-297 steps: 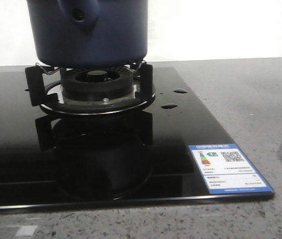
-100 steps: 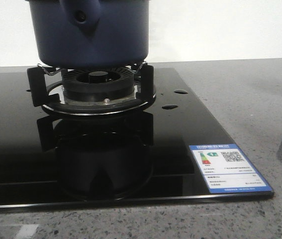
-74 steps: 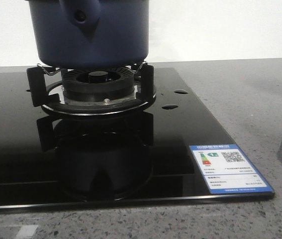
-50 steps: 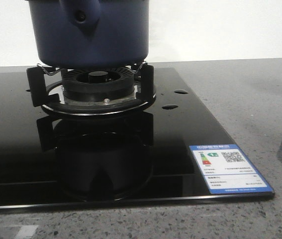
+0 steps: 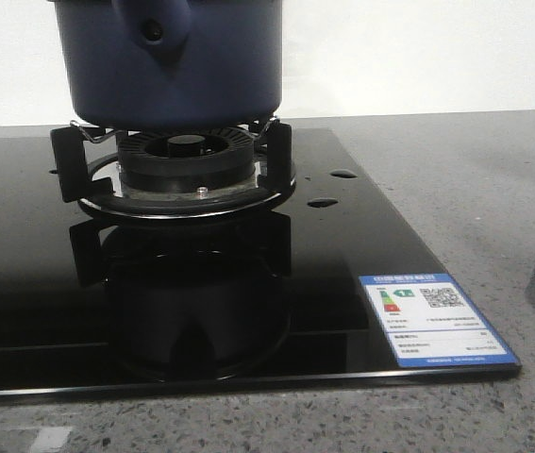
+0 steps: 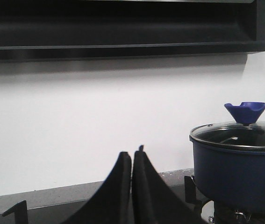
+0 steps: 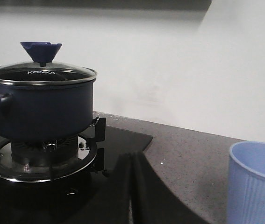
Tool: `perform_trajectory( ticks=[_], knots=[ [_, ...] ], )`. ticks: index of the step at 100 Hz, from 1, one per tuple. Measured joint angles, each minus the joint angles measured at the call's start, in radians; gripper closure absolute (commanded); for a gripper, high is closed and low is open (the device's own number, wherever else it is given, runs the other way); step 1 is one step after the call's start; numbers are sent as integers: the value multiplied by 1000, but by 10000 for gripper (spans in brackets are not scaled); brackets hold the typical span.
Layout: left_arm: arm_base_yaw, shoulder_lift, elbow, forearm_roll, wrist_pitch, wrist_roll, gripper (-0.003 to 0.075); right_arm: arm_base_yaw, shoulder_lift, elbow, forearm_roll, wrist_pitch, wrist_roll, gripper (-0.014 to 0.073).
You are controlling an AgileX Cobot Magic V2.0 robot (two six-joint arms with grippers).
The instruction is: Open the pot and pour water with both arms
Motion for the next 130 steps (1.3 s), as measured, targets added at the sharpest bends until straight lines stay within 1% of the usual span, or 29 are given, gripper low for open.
perform_trajectory(
  ticks=[14,24,29,39,51,58,63,82,130],
  knots=[
    [0,0,0,0,0,0,741,0,0,0,0,0,0,655],
    [7,0,9,52,17,-8,741,0,0,0,0,0,0,655],
    [19,0,25,116,50,-52,741,0,0,0,0,0,0,655],
    [66,0,84,218,114,-195,741,0,0,0,0,0,0,655],
    [121,0,167,252,136,-266,741,0,0,0,0,0,0,655],
    [144,0,178,256,160,-288,741,0,0,0,0,0,0,655],
    [155,0,178,258,155,-294,741,0,0,0,-1,0,0,655],
    [168,0,178,258,203,-304,741,0,0,0,-1,0,0,655],
    [168,0,178,259,206,-310,741,0,-2,0,-1,0,0,655]
  ],
)
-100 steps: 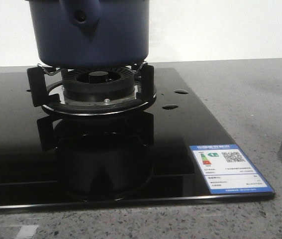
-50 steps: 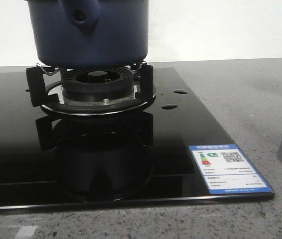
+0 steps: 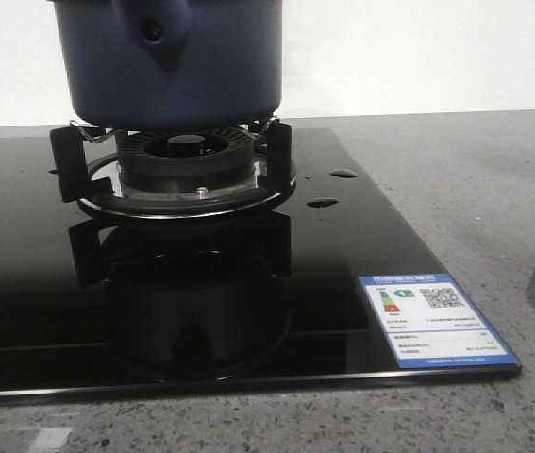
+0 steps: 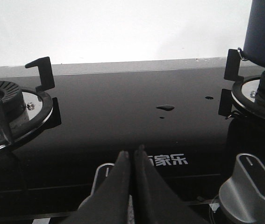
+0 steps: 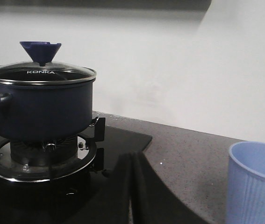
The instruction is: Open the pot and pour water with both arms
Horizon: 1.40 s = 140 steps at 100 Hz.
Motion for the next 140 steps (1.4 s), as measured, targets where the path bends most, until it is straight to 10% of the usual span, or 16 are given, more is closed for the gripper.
perform_trajectory(
  ticks=[52,102,140],
  knots=[
    [0,0,0,2,2,0,741,12,-44,66,118,83,-28,655],
    [0,0,0,2,2,-2,741,392,-116,136,1124,587,-1069,655],
    [0,0,0,2,4,-2,741,305,-333,159,1207,880,-1124,655]
  ],
)
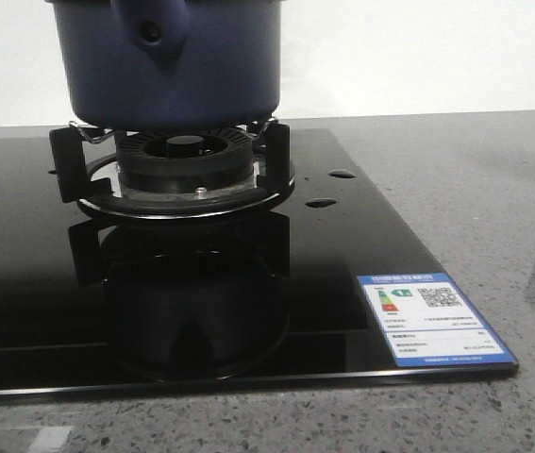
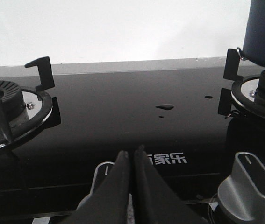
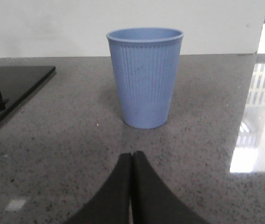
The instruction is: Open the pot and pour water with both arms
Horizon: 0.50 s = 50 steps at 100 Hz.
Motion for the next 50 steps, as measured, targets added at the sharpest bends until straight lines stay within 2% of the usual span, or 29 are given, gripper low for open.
perform_trajectory(
  ticks=[50],
  knots=[
    [0,0,0,0,0,0,741,-2,-2,0,0,40,0,655]
  ],
)
